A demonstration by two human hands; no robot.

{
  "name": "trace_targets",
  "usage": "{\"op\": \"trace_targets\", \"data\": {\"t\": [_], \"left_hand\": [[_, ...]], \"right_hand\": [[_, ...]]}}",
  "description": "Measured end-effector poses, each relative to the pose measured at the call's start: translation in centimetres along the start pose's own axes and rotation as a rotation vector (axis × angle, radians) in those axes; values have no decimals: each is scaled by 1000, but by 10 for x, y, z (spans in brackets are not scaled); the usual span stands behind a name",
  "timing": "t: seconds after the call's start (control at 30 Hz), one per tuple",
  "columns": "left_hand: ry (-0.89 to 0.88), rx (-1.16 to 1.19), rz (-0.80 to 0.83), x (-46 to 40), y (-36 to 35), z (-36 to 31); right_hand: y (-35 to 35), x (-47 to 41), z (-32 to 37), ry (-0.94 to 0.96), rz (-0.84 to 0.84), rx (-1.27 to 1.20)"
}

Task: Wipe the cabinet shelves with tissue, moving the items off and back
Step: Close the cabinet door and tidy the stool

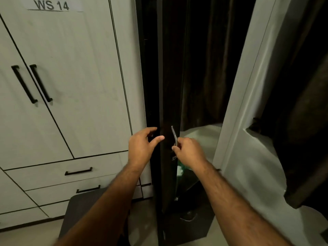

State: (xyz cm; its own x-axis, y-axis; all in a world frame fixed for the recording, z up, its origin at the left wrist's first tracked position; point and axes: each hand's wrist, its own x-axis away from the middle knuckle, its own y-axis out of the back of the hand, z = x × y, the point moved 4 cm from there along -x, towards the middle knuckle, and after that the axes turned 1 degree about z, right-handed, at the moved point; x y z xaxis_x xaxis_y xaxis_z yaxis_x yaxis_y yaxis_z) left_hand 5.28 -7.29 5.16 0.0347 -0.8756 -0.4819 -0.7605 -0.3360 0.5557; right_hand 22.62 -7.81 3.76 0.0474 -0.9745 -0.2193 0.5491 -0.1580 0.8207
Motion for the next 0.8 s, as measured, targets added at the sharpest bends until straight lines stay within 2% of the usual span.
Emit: {"op": "trace_targets", "data": {"t": [0.4,0.8], "left_hand": [[89,-41,-77,-57,2,50],[186,-71,-168,-102,-8,70]], "right_hand": [[-32,-64,35,-63,6,146],[-45,-123,41,75,26,170]]}}
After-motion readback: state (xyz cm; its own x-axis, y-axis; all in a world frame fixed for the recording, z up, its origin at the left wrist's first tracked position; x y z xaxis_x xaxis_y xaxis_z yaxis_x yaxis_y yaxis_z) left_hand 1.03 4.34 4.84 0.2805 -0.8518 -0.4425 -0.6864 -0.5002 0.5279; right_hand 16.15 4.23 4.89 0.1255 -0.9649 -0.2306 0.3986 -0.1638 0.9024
